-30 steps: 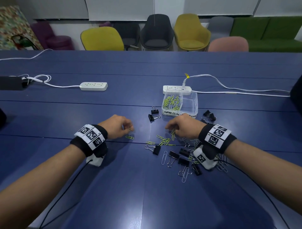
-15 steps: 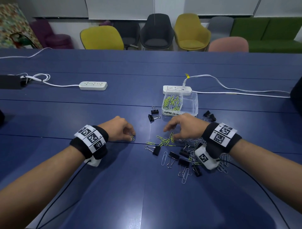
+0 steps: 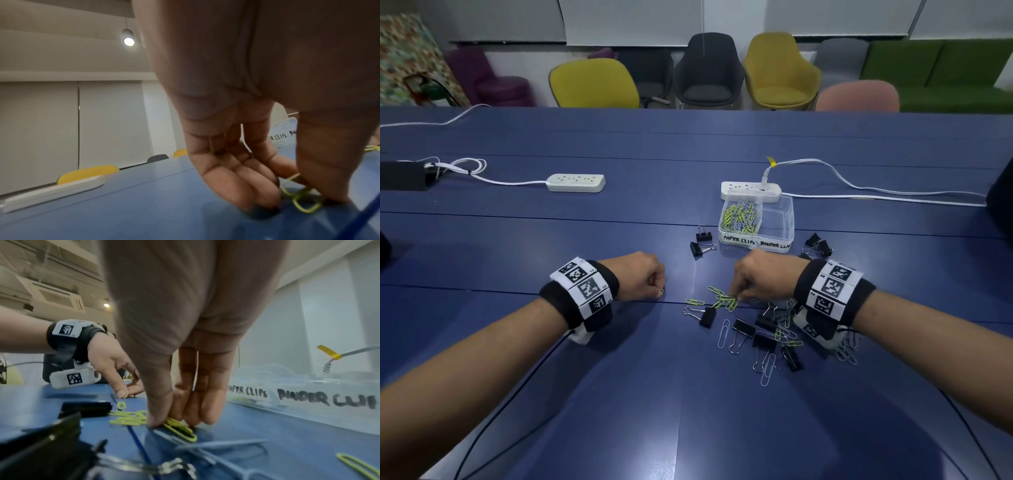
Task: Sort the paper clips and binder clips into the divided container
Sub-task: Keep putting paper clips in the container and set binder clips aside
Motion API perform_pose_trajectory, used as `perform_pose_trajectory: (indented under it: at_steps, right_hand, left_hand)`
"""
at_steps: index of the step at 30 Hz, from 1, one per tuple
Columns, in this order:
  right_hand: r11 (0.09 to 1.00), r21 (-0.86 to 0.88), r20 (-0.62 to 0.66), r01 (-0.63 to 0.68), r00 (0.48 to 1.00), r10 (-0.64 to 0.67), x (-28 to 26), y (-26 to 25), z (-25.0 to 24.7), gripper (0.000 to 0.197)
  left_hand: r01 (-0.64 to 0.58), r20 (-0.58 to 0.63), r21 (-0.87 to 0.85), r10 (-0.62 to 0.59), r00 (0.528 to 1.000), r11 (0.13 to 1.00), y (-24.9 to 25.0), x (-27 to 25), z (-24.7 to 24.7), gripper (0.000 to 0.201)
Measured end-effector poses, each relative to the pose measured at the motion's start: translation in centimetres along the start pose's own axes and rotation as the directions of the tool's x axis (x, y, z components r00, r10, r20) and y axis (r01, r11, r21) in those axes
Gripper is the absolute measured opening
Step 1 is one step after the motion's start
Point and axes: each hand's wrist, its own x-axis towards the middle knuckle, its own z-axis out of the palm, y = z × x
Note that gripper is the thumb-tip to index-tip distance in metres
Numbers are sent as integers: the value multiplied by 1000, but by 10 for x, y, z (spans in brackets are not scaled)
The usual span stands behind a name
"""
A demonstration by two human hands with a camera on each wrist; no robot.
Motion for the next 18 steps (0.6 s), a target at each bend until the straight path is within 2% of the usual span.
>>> perform_pose_trajectory:
  at_steps: [5,9,11,13,15,16,18]
  right_hand:
    - [992,-123,-68,29,997,-37,-3,-3,0,15]
    - [993,-121,-110,-4,994,-10,2,-2,-1,14]
    - [998,13,-157,-59,986,60,3,4,-6,10]
    - [967,234,-202,-104,968,152,1,8,-13,5]
    - [850,517,-179,-100,959,221,-1,10,-18,7]
    - [766,636,-153,-91,959,240,-3,10,-20,10]
    - [637,765,-101,-92,960,261,-4,11,-22,16]
  left_hand:
    - [-24,-72,-37,21,997,999,9,5,5,10]
    - [-77,-124,-194,54,991,978,21,11,-1,11]
    - [-110,-111,-323,78,991,940,24,16,-5,22]
    - [-100,-88,-433,68,994,896,27,19,-9,23]
    - [-38,-71,-553,-1,997,832,32,23,-11,21]
    - [4,-64,-634,-58,996,774,35,26,-11,25]
    - [75,-44,-784,-175,984,616,39,29,-12,27]
